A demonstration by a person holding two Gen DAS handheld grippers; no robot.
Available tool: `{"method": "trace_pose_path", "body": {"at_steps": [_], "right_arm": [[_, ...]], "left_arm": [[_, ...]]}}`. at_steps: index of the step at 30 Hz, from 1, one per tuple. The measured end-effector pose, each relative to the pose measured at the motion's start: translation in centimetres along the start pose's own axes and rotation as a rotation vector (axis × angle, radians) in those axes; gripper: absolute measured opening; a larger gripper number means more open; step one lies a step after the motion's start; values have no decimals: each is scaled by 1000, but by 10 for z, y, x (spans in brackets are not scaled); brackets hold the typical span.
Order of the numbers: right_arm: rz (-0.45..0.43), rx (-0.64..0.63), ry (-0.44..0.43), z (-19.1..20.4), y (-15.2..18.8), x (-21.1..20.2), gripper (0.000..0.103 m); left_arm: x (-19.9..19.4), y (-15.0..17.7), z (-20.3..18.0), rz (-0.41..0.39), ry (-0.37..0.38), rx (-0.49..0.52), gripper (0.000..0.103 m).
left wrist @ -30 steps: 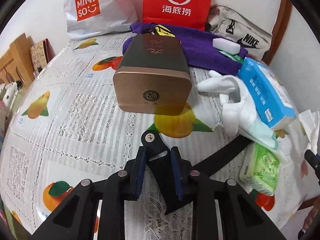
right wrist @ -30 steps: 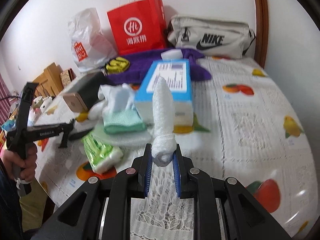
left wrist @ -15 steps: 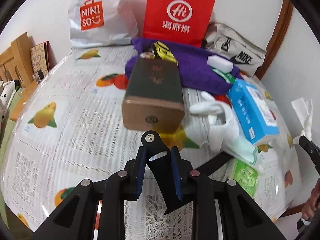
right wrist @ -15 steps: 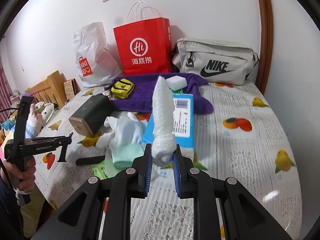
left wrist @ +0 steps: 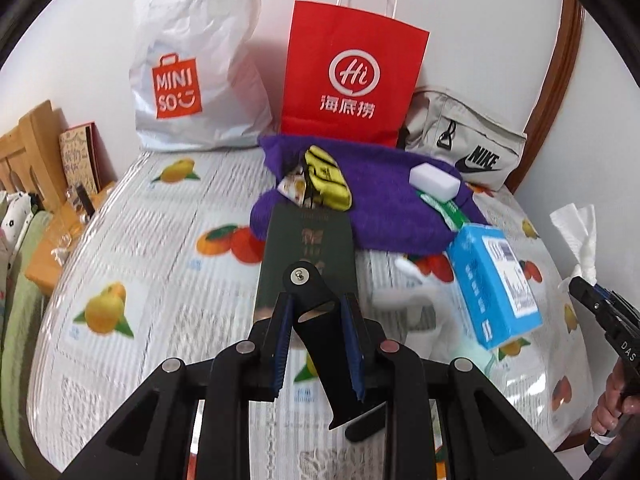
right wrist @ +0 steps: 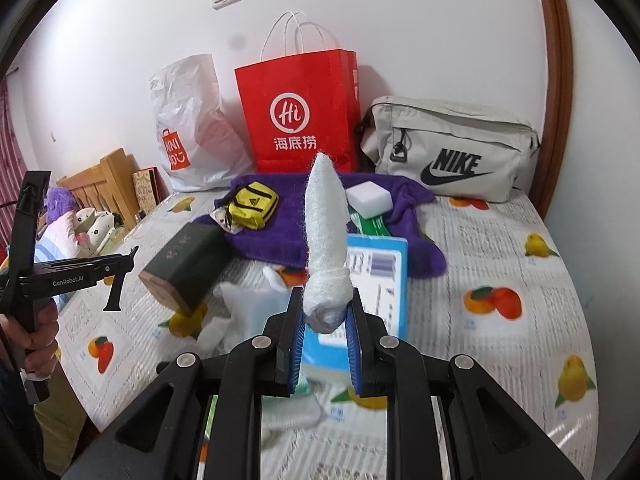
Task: Organize soft objects
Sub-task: 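Carry the black strap and white cloth over the purple towel with both tools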
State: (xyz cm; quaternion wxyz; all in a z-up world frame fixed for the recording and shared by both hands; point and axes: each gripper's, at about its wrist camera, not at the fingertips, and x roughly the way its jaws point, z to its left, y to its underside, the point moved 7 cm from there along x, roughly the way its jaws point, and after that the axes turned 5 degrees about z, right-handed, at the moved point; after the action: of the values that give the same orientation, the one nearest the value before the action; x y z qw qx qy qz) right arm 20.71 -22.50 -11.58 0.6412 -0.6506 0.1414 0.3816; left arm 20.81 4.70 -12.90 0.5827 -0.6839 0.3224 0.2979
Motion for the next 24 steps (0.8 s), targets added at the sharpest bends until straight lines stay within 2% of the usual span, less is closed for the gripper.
{"method": "trace_pose_path", "body": {"at_steps": [11, 24], "right_arm": [[13, -25, -6, 0, -46, 34, 19], [38, -23, 11, -11, -80, 77, 19]], "left_arm": [[14, -45, -5, -19, 15, -4, 24], [49, -94, -11, -24, 22, 15, 24]]}}
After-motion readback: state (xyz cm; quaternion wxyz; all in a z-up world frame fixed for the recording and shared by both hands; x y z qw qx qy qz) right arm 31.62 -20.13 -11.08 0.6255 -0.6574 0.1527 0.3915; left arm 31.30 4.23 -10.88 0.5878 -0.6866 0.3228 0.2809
